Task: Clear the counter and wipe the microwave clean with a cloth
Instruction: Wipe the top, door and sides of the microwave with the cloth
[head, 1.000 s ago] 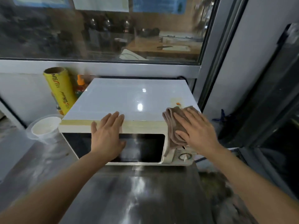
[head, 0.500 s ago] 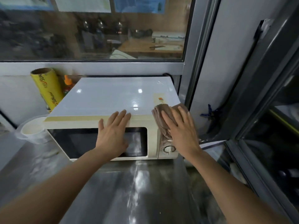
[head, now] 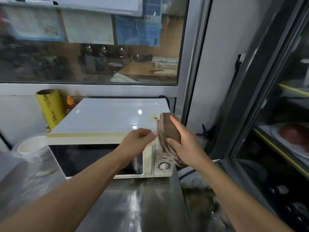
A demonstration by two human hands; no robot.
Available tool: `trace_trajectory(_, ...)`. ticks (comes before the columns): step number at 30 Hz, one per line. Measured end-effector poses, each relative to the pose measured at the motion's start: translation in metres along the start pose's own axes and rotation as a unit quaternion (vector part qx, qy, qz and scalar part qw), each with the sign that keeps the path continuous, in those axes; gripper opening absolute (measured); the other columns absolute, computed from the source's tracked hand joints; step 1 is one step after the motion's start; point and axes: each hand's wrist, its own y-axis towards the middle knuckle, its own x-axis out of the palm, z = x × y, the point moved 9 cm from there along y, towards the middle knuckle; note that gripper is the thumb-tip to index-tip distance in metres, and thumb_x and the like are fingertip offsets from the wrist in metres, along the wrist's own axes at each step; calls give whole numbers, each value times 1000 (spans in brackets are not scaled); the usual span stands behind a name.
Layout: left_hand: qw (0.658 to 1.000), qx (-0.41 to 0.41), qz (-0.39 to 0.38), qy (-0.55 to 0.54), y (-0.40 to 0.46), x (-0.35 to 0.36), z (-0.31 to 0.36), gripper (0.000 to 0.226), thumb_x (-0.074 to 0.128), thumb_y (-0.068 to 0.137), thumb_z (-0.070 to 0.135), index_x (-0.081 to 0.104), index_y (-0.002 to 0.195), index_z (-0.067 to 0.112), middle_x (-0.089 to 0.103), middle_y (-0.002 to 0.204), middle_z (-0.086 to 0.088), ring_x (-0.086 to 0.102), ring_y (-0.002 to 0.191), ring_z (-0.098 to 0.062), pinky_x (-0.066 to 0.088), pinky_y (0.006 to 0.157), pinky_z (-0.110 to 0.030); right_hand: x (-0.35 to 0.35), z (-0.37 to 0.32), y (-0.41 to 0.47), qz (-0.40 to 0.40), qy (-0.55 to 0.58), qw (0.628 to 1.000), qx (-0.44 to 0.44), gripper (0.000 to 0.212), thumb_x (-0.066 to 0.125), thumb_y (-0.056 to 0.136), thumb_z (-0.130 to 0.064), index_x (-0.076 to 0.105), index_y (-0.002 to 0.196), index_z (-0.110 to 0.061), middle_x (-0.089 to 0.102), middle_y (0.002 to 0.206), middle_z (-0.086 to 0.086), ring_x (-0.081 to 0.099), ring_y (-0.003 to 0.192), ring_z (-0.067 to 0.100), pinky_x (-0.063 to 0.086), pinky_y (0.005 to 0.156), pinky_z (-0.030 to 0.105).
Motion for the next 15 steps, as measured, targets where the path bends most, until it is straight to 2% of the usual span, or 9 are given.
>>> trace_trajectory(2, 995, -45, -15, -89, -1, 5, 9, 47, 53, 86, 54, 63, 113, 17, 63, 108, 7, 55, 102, -8, 38, 75, -23, 9, -17, -3, -49, 66, 997, 3, 77, 60, 90, -16, 14, 147, -41, 38, 145, -6, 46, 125, 10, 43, 103, 29)
trace_trajectory(4, 988, -52, 9, -142, -4, -3, 17, 32, 57, 88, 41, 64, 99, 11, 67, 97, 3, 58, 92, -9, 39, 69, -22, 18, -29, -6, -94, 127, 987, 8, 80, 60, 90, -14, 12, 147, -43, 47, 135, -9, 55, 113, 6, 50, 96, 30)
trace_trajectory(6, 985, -45, 33, -163, -11, -15, 23, 14, 57, 91, 24, 60, 86, 11, 65, 84, -1, 59, 78, -10, 42, 57, -20, 28, -36, -9, -141, 171, 975, 16, 83, 60, 88, -11, 10, 147, -44, 47, 126, -17, 56, 109, 4, 52, 90, 26)
trace_trajectory(7, 984, -43, 47, -168, -14, -22, 24, 13, 55, 93, 19, 58, 83, 10, 63, 80, -2, 57, 74, -13, 43, 55, -21, 33, -40, -10, -162, 193, 967, 22, 82, 59, 88, -9, 12, 146, -44, 45, 122, -23, 54, 109, 0, 53, 86, 22)
trace_trajectory(10, 983, -22, 78, -164, -23, -45, 28, 15, 49, 96, 18, 54, 85, 8, 57, 75, -5, 53, 67, -16, 41, 58, -25, 37, -50, -5, -171, 281, 943, 39, 76, 50, 87, 4, 23, 142, -41, 42, 123, -29, 48, 108, -11, 51, 75, 12)
trace_trajectory(12, 987, 2, 79, -142, -27, -59, 35, 13, 48, 96, 19, 51, 88, 10, 55, 77, -6, 49, 70, -17, 35, 61, -28, 33, -53, 5, -137, 317, 937, 50, 77, 47, 85, 9, 23, 143, -35, 41, 135, -19, 47, 118, -3, 50, 79, 15)
trace_trajectory(15, 992, 37, 49, -110, -33, -77, 46, 14, 46, 97, 21, 49, 85, 17, 56, 81, -4, 49, 76, -18, 34, 63, -30, 34, -61, 23, -127, 311, 940, 60, 80, 47, 82, 12, 21, 146, -28, 37, 146, -5, 36, 134, 11, 38, 101, 29)
